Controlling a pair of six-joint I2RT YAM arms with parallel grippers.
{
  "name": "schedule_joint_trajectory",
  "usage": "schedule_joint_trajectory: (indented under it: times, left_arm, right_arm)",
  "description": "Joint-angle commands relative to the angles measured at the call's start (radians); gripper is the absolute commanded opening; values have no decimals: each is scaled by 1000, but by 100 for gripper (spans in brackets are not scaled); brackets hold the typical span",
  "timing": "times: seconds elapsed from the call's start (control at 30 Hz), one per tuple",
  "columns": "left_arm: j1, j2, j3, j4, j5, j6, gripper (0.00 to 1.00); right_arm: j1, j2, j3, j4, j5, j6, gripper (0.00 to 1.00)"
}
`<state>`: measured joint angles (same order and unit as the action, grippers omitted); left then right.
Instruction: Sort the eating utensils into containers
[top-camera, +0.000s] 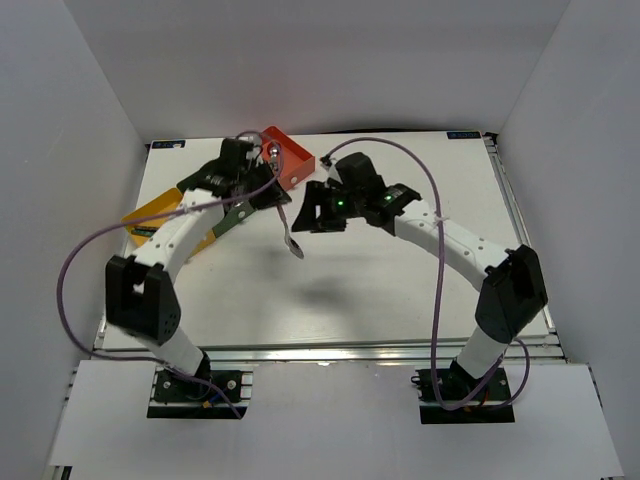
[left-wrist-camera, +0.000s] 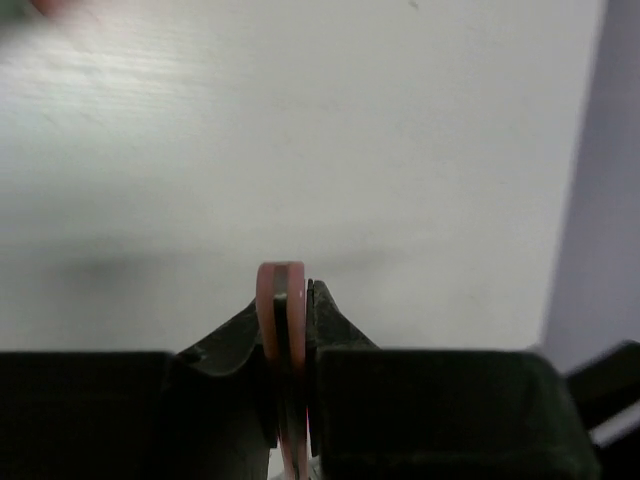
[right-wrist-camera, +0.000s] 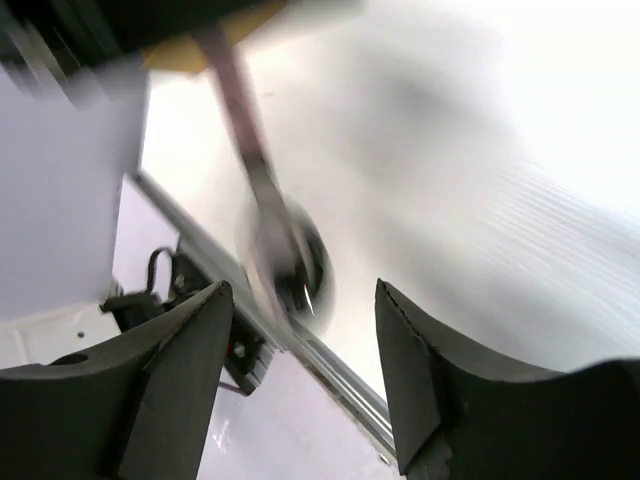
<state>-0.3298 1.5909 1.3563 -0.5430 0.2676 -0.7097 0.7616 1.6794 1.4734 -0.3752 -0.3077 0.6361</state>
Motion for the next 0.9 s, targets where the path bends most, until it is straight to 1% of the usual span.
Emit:
schedule_joint_trajectory:
  times: [0.0,0.03,0.07,0.1,0.13,0.17,0.2,0.27,0.3,0.33,0.37,0.53,0.6,0.73,0.87]
  left_arm:
    - [27,143,232,-205,-250,318,0]
    - [32,193,353,-224,-313,364,0]
    - [35,292,419,-248,-362,444,0]
    - [38,344,496,-264,-449,479,0]
    - [40,398,664,-276,-471,515,0]
    - [40,499,747,-279,-487,564,0]
    - [46,547,829,-275,-505,573,0]
    - [66,613,952,-223,-461,544,0]
    - [86,638,957,-136,-438,526,0]
    - [90,647,961,-92,-421,510,0]
    - [90,653,958,-5,-419,506,0]
    - [92,711,975,211,-412,513,0]
    - [95,736,1004,234,-416,526,0]
    - [120,758,992,302,-380,481,0]
    - [118,782,994,353,-360,501,0]
  right_arm:
    - [-120,-121,-69,-83,59,57,65]
    - [-142,-139,-88,-97,59,54,65]
    - [-160,-162,-103,-125,55,45,66]
    - [-186,-200,-125,-143,52,28,66]
    - [-194,-217,-130,-168,53,-10,69]
    - [-199,-233,-133,-229,68,-30,70]
    - [-202,-257,-136,-260,76,-51,70]
    - [-206,-277,-153,-312,87,-93,71]
    - [-209,-296,-160,-345,88,-101,71]
    - [-211,-305,-179,-358,87,-107,72]
    - [-211,-311,-185,-369,81,-113,72]
    - [-211,-349,-214,-419,71,-134,73]
    - [-211,-354,-217,-432,68,-139,79]
    - [-211,-354,-232,-441,70,-144,80]
    - [-212,-327,-237,-427,53,-138,80]
